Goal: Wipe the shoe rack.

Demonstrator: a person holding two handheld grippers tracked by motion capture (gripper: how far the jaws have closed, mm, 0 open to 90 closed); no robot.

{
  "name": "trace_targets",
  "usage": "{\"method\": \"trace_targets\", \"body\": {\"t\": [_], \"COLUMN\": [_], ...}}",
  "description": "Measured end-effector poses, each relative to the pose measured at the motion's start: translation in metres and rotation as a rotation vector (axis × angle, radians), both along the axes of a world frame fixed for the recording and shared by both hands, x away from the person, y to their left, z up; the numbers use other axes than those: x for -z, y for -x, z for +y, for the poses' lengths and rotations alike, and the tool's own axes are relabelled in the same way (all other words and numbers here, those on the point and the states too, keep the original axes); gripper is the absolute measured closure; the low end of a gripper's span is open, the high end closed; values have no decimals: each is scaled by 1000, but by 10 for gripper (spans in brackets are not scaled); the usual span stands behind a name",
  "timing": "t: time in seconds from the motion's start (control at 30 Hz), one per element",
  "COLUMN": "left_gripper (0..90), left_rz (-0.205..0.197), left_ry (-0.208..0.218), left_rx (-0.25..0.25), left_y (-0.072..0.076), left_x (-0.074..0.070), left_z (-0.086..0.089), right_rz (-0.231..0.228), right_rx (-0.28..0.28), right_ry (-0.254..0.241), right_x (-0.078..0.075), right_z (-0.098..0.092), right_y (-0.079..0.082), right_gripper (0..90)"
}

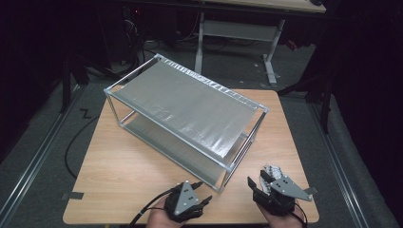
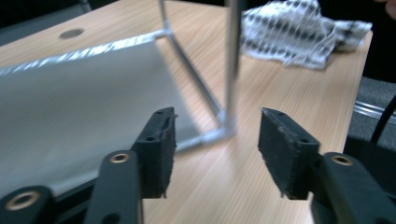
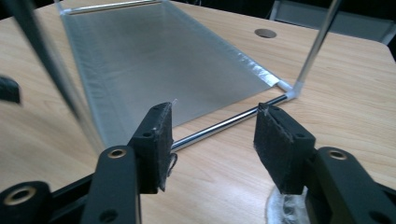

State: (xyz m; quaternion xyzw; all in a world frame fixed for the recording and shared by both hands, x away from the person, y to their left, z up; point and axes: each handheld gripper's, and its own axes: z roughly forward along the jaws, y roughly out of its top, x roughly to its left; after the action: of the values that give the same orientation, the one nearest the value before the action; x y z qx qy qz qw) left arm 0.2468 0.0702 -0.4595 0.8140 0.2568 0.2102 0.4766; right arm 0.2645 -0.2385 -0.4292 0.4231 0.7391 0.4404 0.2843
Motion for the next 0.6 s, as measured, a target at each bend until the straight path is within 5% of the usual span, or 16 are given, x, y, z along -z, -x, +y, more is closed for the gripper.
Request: {"method": "trace_targets", "body": {"t": [0.17,0.27,0.33,0.6], "left_gripper": [411,414,389,347], "left_rz": [14,22,33,62], "left_ry": [10,-5,35,35], "left_rx": [-48,-89,-135,-189], "left_y": [-2,-8,-14,-19], "left_x": [11,11,10,16], "left_z": [39,48,56,65], "right_rz": [-14,-12,-10,6], "right_rx": [-12,-19,-39,-131], "right_ry": [-17,-40,-45,-24], "right_x": [-3,-5,-4,5], "right_z": [6,9,16,44], "right_y": [6,7,8,10], "right_gripper": [404,391,381,377]}}
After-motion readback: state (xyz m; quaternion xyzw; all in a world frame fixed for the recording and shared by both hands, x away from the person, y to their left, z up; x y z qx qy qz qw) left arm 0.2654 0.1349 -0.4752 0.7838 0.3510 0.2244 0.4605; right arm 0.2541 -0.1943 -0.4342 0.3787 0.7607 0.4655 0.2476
